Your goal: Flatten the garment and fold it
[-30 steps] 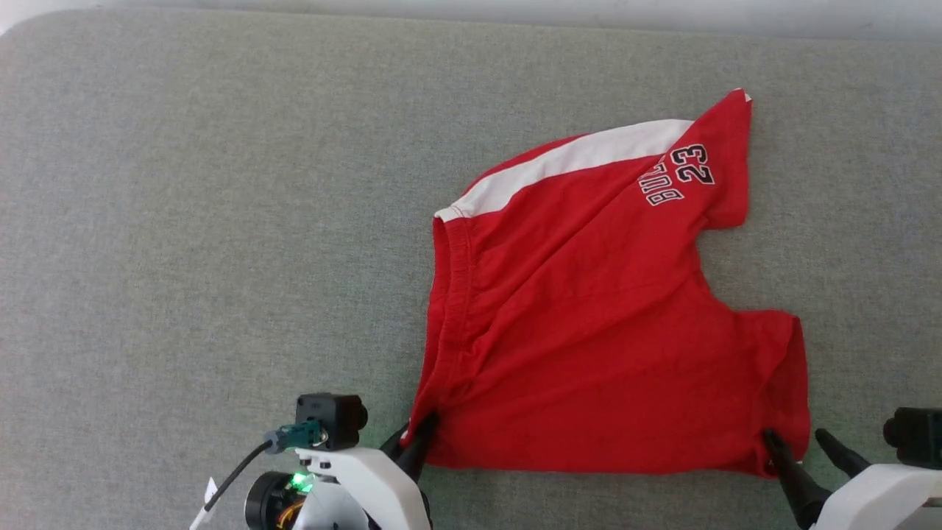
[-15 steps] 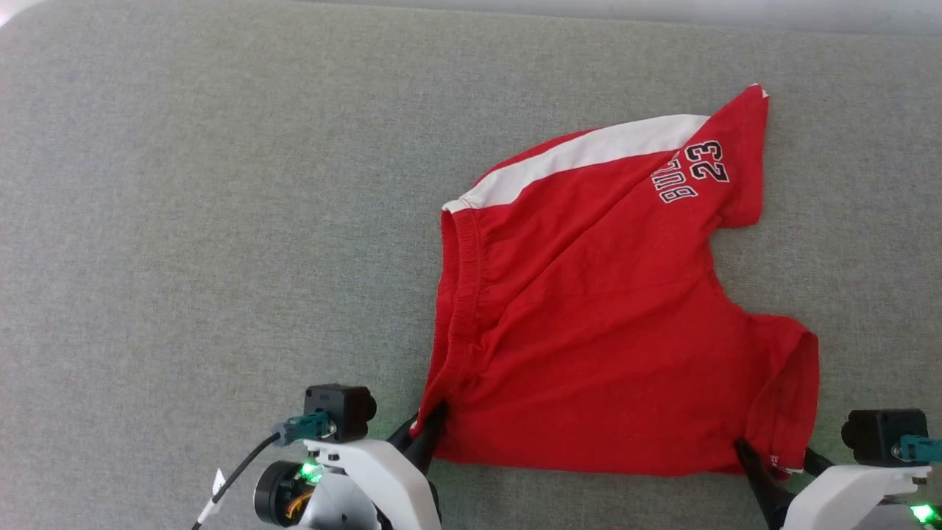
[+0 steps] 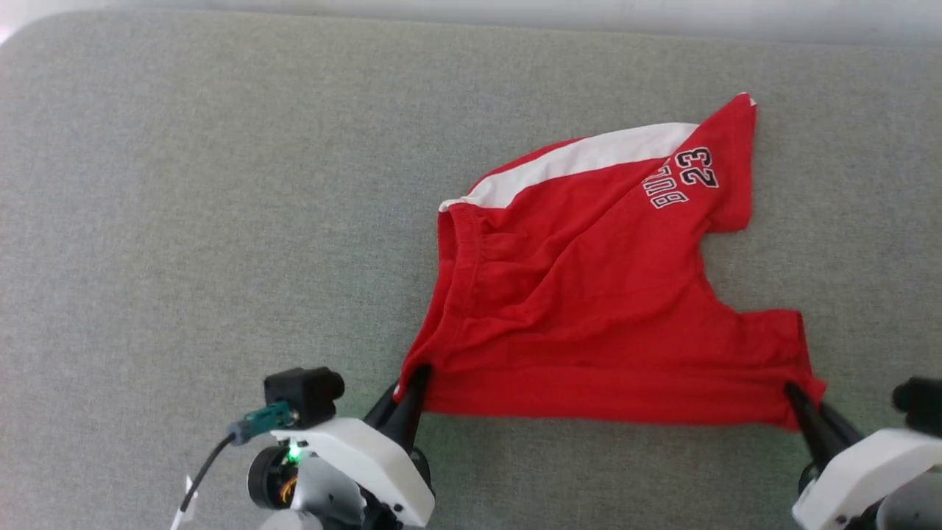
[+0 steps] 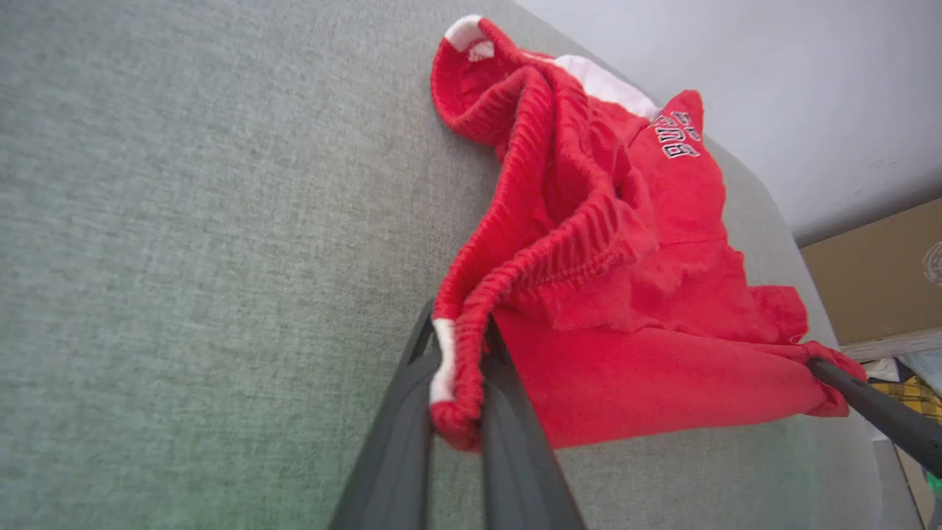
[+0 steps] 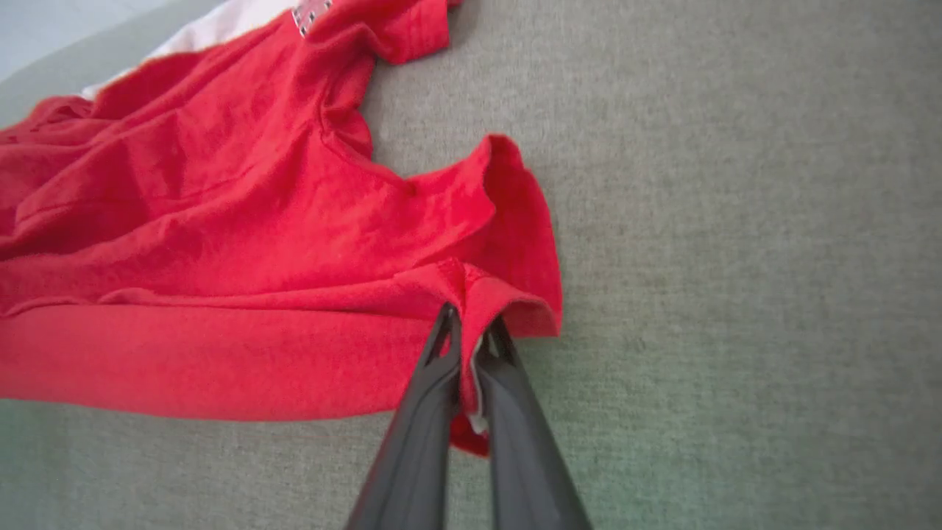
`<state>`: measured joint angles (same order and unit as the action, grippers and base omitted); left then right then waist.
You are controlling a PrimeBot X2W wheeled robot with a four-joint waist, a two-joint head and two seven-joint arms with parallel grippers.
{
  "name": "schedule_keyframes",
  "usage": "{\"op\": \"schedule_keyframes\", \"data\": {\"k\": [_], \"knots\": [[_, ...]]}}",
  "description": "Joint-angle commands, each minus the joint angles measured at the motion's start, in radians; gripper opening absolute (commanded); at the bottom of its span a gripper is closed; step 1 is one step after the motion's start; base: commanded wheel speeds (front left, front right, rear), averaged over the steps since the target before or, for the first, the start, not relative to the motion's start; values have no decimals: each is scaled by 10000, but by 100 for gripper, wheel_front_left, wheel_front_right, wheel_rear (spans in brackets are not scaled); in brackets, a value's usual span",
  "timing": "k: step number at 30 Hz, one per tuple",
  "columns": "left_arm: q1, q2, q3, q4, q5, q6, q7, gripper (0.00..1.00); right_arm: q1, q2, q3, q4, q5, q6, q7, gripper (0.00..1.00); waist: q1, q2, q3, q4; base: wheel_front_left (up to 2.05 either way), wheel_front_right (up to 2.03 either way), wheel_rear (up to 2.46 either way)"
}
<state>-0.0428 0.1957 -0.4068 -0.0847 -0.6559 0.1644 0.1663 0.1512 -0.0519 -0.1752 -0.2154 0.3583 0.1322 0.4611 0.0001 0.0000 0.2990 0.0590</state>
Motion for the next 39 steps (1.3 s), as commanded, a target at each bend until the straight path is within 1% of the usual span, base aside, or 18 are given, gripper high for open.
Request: {"op": "schedule_keyframes", "data": {"k": [1, 7, 12, 15, 18, 21, 24, 28, 32, 36, 39], "knots": [[-133, -100, 157, -140, -173, -115, -195, 0, -285, 17, -100, -135, 147, -15, -175, 0, -1, 0, -193, -83, 0, 0, 0], [-501, -264, 553, -638, -536, -165, -410, 0, -1086, 17, -120, -736, 484, -15, -475, 0, -1, 0, -640, -201, 0, 0, 0], [-1356, -232, 778, -1210, -687, 6, 67, 0, -2288, 17, 129, -1505, 360, -15, -276, 0, -1, 0, -1183, -316, 0, 0, 0], [-2077, -206, 990, -1536, -860, 263, 620, 0, -3252, 17, 265, -1876, 178, -15, 56, 0, -1, 0, -1478, -378, 0, 0, 0], [-2975, 24, 1254, -1747, -857, 581, 1263, 0, -4251, -75, 362, -2179, 19, -15, 495, 0, -1, 0, -1659, -411, 0, 0, 0], [-3878, 151, 1493, -1953, -869, 982, 1890, 0, -5168, -274, 467, -2321, -36, -15, 965, 0, -1, 0, -1729, -422, 0, 0, 0], [-4663, 272, 1687, -2049, -938, 1355, 2533, 0, -5989, -343, 512, -2303, 93, -15, 1476, 0, -1, 0, -1697, -454, 0, 0, 0], [-5530, 538, 1842, -1864, -969, 1698, 3311, 0, -6940, -482, 638, -2107, 233, -15, 2076, 0, -1, 0, -1406, -545, 0, 0, 0], [-6434, 545, 1976, -1314, -1189, 1928, 3901, 0, -7886, -576, 756, -1479, 314, -15, 2550, 0, -1, 0, -766, -674, 0, 0, 0], [-7780, 699, 1879, -488, -842, 1882, 4006, 0, -9163, -755, 922, -587, 169, -15, 2516, 0, -1, 0, 222, -828, 0, 0, 0], [-9165, 775, 1854, 305, -494, 1745, 3829, 0, -10512, -1079, 1204, 249, -104, -15, 2207, 0, -1, 0, 1037, -933, 0, 0, 0]]}}
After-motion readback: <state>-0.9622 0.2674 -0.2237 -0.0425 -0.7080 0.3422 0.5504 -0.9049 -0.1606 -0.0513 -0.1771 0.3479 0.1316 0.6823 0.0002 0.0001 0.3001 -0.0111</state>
